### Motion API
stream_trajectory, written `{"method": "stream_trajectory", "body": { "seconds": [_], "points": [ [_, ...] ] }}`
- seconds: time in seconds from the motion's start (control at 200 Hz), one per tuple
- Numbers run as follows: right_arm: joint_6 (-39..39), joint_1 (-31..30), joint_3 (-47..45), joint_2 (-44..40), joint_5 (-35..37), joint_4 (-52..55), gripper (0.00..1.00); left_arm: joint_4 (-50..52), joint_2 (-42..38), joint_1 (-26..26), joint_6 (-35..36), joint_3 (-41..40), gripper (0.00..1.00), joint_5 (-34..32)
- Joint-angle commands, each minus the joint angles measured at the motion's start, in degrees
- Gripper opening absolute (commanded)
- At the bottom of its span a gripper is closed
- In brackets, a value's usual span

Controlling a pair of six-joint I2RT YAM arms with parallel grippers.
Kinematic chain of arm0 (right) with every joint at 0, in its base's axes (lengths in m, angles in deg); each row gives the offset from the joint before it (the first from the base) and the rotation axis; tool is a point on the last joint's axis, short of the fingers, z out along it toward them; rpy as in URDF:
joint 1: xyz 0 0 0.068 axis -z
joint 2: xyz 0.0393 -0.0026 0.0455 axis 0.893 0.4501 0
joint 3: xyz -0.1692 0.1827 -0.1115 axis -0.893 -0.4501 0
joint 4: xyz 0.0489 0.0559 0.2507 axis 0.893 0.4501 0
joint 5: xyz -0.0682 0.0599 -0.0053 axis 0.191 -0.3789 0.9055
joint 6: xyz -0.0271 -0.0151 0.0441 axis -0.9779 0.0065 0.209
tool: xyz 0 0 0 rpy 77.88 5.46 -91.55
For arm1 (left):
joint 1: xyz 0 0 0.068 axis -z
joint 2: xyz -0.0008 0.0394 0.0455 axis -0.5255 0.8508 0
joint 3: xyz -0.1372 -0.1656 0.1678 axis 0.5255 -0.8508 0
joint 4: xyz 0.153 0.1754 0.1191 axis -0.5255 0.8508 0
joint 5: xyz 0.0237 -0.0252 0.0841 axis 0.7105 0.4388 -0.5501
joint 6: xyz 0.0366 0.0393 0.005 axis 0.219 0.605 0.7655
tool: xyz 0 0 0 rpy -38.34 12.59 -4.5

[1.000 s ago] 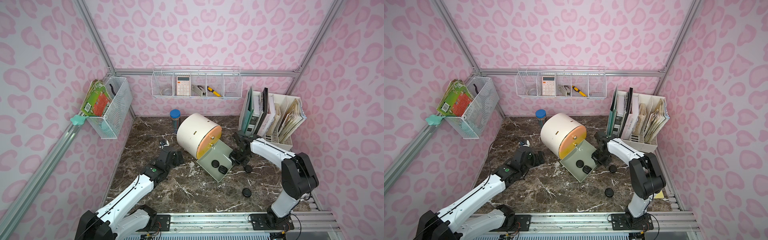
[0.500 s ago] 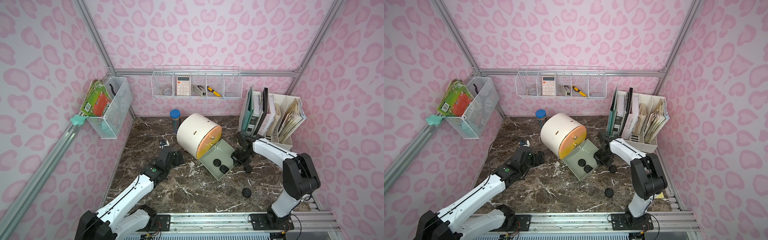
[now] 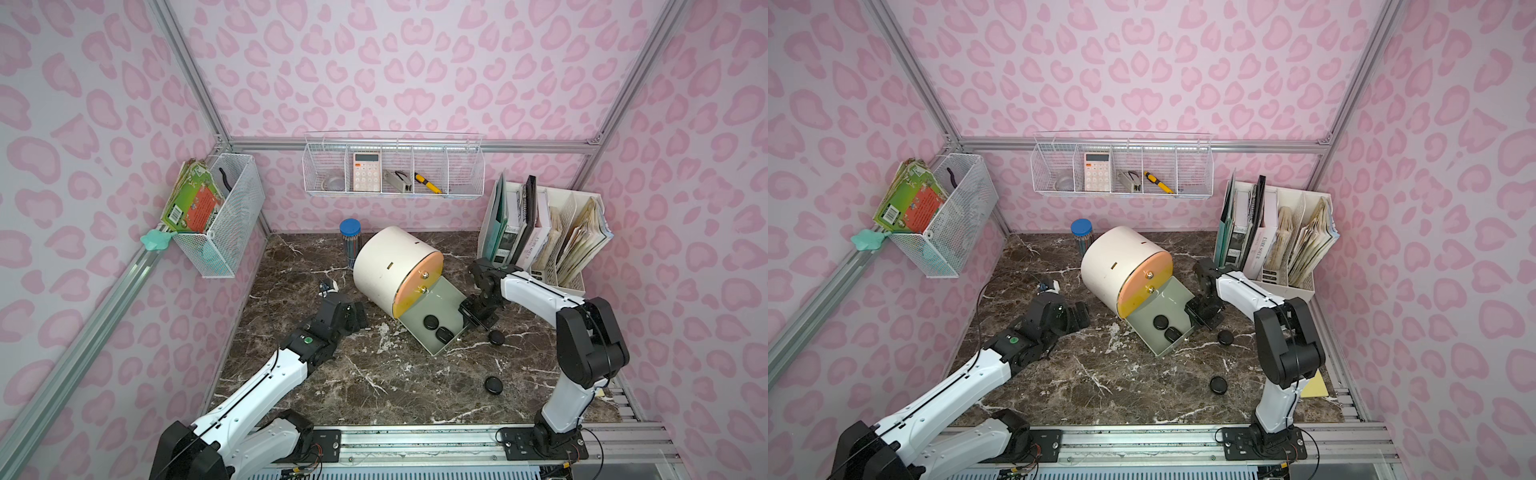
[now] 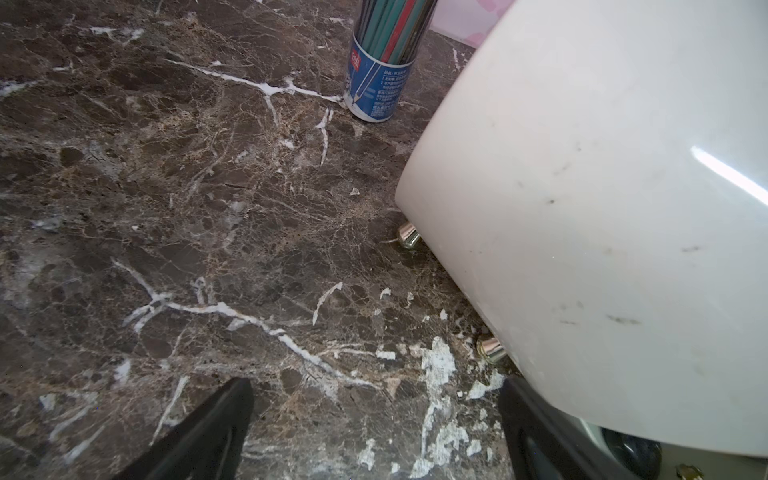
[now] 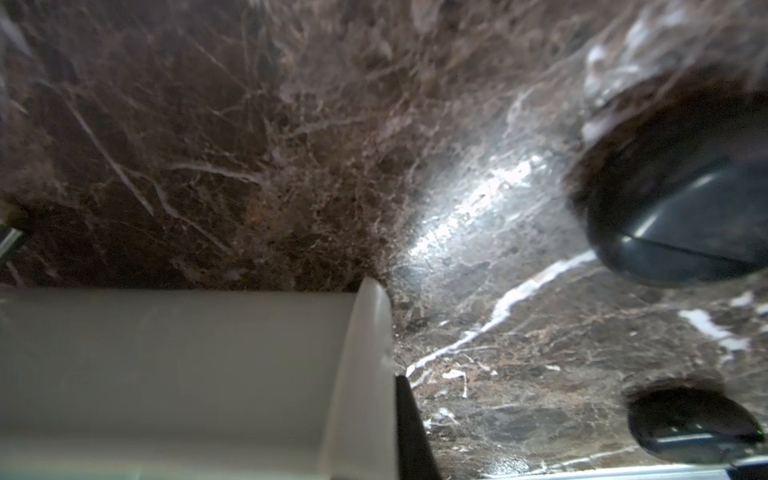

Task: Put the bluetooth earphones in the drawer according to color
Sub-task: Adjust the drawer in the storage box.

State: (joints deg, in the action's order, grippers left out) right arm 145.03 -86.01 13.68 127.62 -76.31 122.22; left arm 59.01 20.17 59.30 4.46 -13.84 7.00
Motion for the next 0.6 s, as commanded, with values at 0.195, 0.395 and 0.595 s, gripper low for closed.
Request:
{"method": "stream_trajectory", "body": {
  "seconds": [0.195, 0.395, 0.595],
  "points": [
    [-0.2, -0.8, 3.4, 0.3, 0.7, 5.3, 0.0, -0.2, 0.0, 0.0, 0.1, 0.3, 0.97, 0.0],
    [-0.4, -1.3, 4.6, 1.0, 0.7, 6.0, 0.0, -0.3, -0.2, -0.1, 0.1, 0.3, 0.97, 0.2],
    [-0.7, -1.4, 6.2, 2.5, 0.4, 6.4, 0.0, -0.2, -0.4, -0.1, 0.1, 0.2, 0.97, 0.2]
  ]
}}
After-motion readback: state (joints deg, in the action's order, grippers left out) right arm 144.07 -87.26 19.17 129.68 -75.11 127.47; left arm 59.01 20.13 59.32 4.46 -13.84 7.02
